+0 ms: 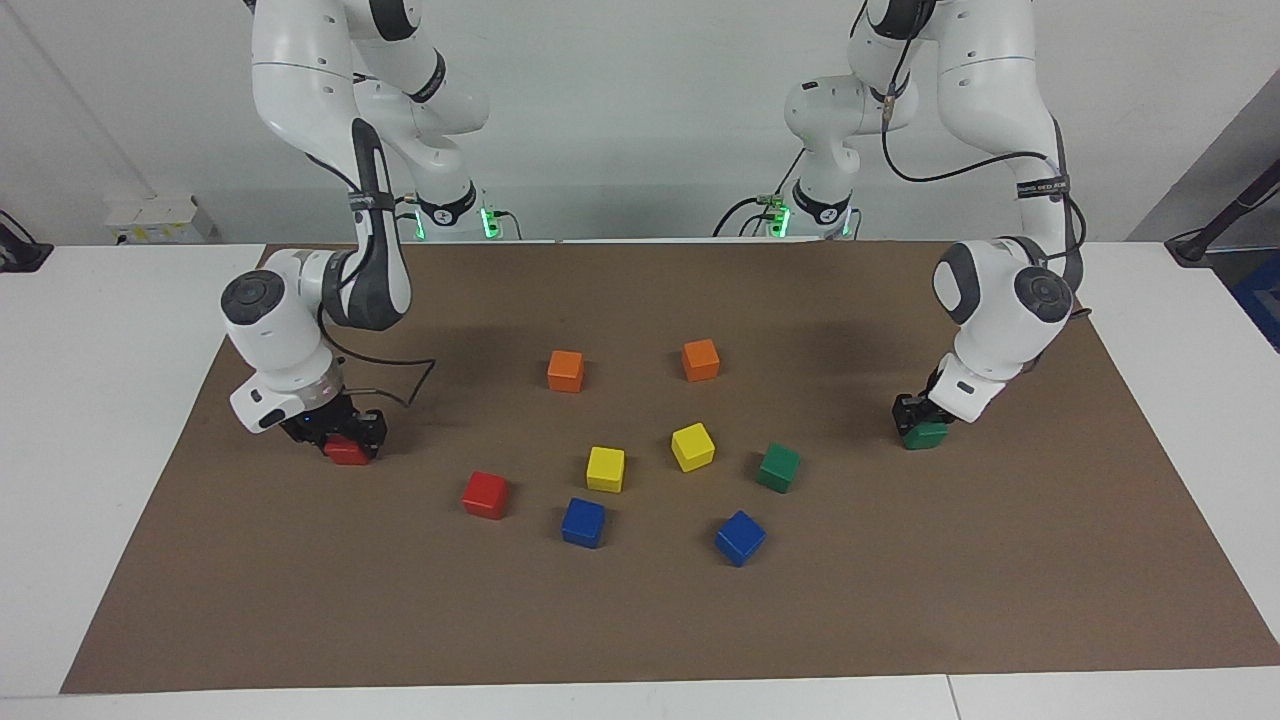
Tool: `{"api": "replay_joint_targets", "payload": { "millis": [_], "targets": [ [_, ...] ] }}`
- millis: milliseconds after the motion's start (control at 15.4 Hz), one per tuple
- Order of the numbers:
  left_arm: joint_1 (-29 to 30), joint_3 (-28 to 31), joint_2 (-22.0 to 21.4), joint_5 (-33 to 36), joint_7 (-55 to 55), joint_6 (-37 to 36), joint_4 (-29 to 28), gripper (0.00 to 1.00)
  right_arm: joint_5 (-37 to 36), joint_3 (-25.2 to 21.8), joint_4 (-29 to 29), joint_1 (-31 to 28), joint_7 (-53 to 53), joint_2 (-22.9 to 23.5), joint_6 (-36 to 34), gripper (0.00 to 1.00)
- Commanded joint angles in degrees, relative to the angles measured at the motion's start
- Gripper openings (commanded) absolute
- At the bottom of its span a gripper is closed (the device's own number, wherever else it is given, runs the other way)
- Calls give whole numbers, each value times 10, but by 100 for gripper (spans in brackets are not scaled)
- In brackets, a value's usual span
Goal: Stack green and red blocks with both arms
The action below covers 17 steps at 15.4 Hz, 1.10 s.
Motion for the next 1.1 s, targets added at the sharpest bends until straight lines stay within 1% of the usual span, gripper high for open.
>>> {"api": "replay_joint_targets", "payload": {
  "millis": [0,65,130,195,260,390,455,584,649,844,1039],
  "targets": [
    [-3,3,-3,-3,-5,-30,26,100,-16,2,130,36,59,11,-127,100],
    [-2,3,1,-3,-5,-85,75,100,-26,3,172,52,89,28,-156,100],
    [-5,3,7,-3,-18,-142,126,100,-27,3,200,67,123,38,-167,100],
    [-21,3,17,-5,-59,-173,164,100,-24,3,214,84,156,49,-167,100],
    [-46,2,27,-6,-143,-168,180,100,-19,3,229,99,183,61,-166,100],
    [-103,2,43,-7,-333,-100,182,100,-18,3,267,122,237,102,-165,100],
    [-127,2,60,-7,-415,-86,191,100,-22,3,280,126,262,121,-166,100],
    [-177,4,93,-1,-553,-82,215,100,-22,3,296,142,296,147,-155,100],
    [-185,3,103,0,-589,-77,223,100,-22,3,298,146,307,156,-149,100],
    [-193,3,102,6,-712,-70,214,100,-20,4,308,153,336,177,-128,100],
    [-194,3,104,10,-730,-38,206,100,-18,4,307,156,350,187,-105,100]
  ]
}}
